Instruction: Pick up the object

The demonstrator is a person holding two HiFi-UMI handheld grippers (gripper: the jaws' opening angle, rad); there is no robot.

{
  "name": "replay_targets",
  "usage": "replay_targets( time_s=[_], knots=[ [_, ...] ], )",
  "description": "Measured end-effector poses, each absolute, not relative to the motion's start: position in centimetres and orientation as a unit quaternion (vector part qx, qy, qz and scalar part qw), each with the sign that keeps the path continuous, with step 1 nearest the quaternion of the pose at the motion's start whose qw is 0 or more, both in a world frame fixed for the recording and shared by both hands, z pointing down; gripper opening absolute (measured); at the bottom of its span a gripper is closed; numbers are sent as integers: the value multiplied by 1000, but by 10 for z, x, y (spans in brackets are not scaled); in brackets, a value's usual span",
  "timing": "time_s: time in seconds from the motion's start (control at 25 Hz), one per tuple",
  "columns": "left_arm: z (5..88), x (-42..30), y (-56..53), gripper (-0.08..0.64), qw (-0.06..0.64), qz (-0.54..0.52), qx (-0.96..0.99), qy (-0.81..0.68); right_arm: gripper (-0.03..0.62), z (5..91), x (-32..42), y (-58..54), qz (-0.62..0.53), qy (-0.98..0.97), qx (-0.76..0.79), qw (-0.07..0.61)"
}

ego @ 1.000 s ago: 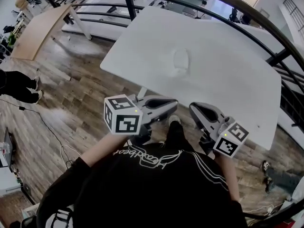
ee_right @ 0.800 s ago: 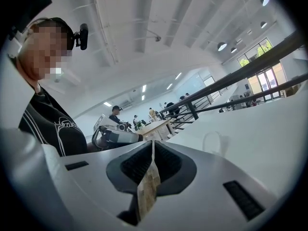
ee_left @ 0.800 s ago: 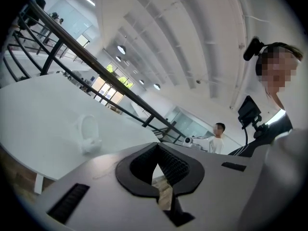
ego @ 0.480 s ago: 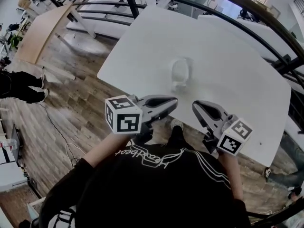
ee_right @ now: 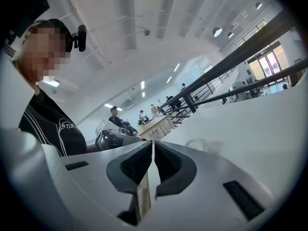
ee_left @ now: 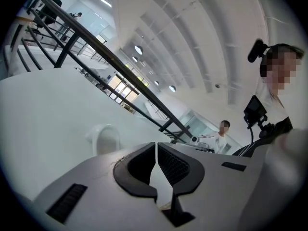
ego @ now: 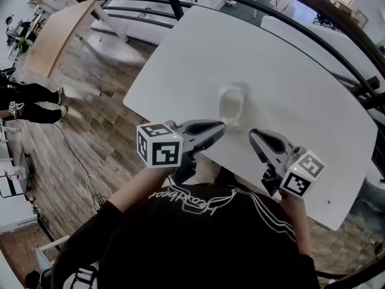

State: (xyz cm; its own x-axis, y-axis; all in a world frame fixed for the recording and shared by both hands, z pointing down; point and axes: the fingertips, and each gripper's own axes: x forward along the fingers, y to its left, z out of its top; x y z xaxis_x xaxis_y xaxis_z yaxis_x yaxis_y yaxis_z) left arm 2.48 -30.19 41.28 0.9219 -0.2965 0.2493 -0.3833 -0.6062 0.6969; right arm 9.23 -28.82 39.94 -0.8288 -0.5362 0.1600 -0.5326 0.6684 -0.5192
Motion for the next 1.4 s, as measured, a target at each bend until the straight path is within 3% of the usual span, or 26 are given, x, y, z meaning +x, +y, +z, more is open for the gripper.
replay_targets(
  time_s=[0.24, 0.56, 0.76, 1.4],
  knots=[
    [439, 21, -326, 14, 412, 71, 883, -212, 18, 413, 101, -302, -296, 909, -295, -1],
    [482, 15, -355, 157, 431, 109, 865, -234, 18, 425, 112, -310, -308, 902, -302, 0],
    [509, 17, -370, 209, 429, 153, 856, -246, 18, 430, 122, -311, -315, 898, -306, -1],
    [558, 30, -392, 230, 479, 189, 829, -218, 18, 446, 133, -314, -332, 889, -316, -10]
  ],
)
